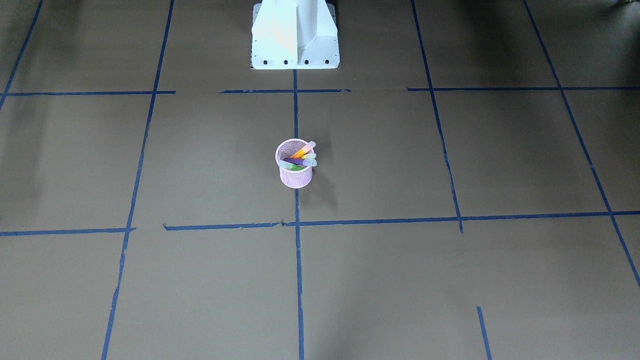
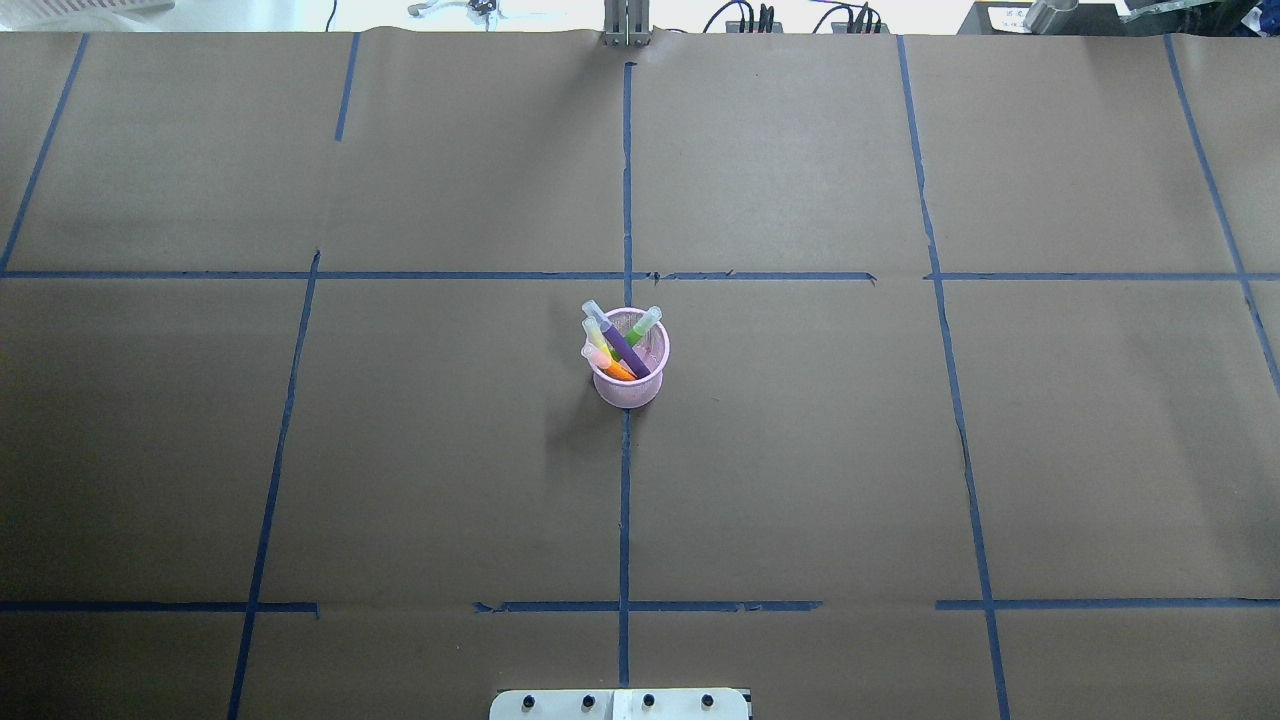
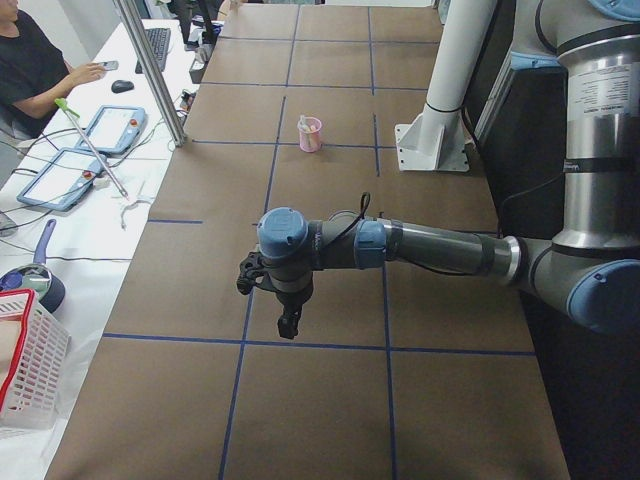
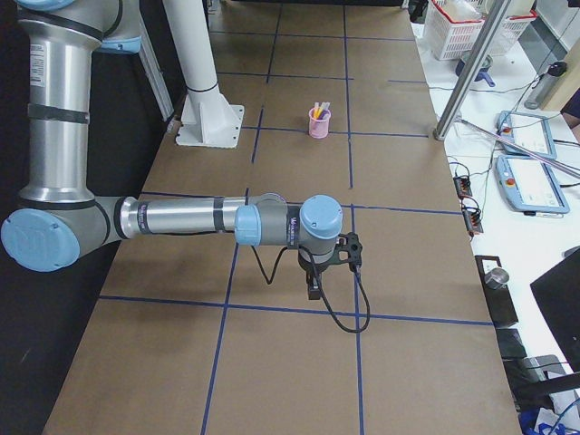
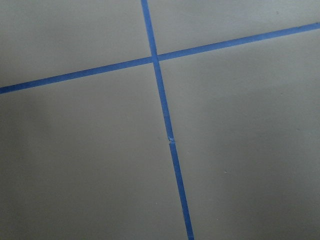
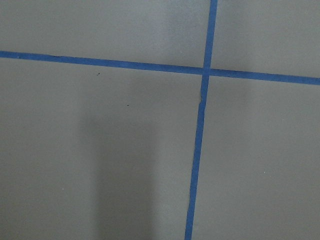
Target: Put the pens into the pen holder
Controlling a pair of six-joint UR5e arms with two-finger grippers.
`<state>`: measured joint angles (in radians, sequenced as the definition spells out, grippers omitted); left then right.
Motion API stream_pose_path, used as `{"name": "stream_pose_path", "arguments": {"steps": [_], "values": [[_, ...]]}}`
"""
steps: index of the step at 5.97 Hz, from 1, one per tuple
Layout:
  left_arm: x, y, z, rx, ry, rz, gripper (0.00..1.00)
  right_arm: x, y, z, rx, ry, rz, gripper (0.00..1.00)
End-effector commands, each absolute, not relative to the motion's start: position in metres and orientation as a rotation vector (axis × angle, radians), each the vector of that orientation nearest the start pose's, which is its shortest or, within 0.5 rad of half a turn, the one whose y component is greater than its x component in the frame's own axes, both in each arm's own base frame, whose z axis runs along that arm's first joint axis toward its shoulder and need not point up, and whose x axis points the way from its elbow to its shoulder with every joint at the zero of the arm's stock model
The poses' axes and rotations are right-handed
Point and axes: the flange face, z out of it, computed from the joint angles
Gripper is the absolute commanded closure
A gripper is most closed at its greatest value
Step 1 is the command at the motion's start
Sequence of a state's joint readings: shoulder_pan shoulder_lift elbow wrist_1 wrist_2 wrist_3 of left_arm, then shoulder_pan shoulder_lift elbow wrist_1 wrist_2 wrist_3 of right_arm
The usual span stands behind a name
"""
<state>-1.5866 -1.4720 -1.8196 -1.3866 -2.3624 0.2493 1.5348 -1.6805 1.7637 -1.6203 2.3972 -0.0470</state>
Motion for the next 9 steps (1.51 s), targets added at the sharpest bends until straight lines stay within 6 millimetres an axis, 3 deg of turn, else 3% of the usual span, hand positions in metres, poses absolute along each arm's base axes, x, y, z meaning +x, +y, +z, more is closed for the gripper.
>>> {"name": "stream_pose_path", "arguments": {"steps": [1,5,7,9], "values": [[-0.068,-0.447,0.609,0.053,0.793,0.204,0.00,0.041,-0.452,0.612,0.041,-0.824,-0.098,0.00],[-0.073,-0.452,0.612,0.069,0.735,0.216,0.00,0.040,-0.457,0.606,0.060,-0.818,-0.107,0.00],[-0.073,-0.452,0.613,0.067,0.739,0.218,0.00,0.039,-0.457,0.613,0.048,-0.813,-0.104,0.00],[-0.073,-0.452,0.614,0.065,0.737,0.216,0.00,0.022,-0.459,0.623,0.013,-0.813,-0.132,0.00]]}}
